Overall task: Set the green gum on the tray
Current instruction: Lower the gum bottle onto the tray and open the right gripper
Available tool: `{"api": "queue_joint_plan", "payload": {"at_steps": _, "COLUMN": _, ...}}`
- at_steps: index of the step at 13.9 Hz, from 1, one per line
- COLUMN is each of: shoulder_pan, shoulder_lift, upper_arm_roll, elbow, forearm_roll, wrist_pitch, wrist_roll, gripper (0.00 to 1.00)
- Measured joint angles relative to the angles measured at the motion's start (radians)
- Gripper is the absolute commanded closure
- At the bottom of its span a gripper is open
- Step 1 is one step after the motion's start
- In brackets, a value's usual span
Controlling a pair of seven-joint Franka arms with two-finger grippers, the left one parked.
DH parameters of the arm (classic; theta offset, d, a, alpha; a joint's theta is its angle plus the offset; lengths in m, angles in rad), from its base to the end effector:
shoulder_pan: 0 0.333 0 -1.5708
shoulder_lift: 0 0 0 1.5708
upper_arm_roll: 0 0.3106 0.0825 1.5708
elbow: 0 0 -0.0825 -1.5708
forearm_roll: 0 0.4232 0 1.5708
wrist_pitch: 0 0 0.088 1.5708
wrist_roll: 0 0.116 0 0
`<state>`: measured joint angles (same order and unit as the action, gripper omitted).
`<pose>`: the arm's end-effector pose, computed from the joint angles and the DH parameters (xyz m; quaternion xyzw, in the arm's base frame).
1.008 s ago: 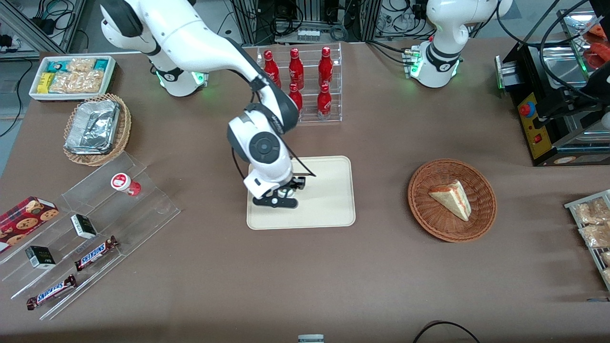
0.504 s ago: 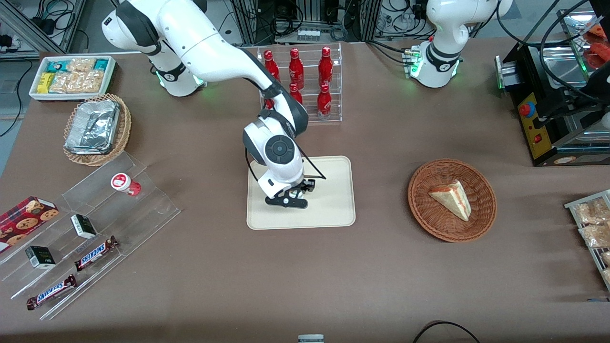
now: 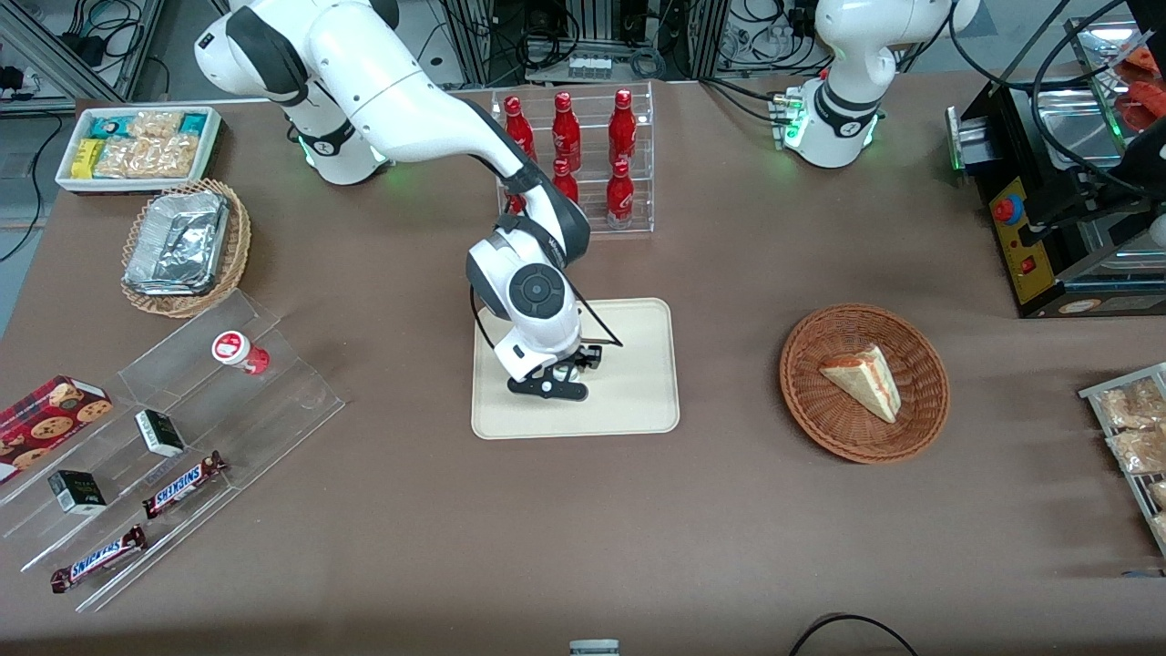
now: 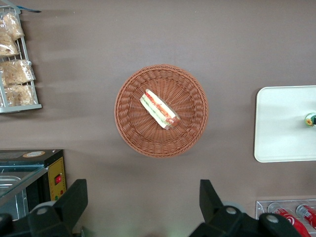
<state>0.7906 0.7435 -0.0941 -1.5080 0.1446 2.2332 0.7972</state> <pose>0.5569 0.4845 0.1879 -0.9962 0.0830 0.0219 0.0135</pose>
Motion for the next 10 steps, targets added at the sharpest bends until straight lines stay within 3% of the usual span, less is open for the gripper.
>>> {"api": "queue_joint_plan", "payload": {"at_steps": 10, "shoulder_pan": 0.000, "shoulder_lift": -0.022, "upper_arm_roll": -0.008, "elbow": 0.034, "forearm_roll": 0.000, "wrist_pitch": -0.052, "wrist_roll": -0.076, "gripper": 0.00}}
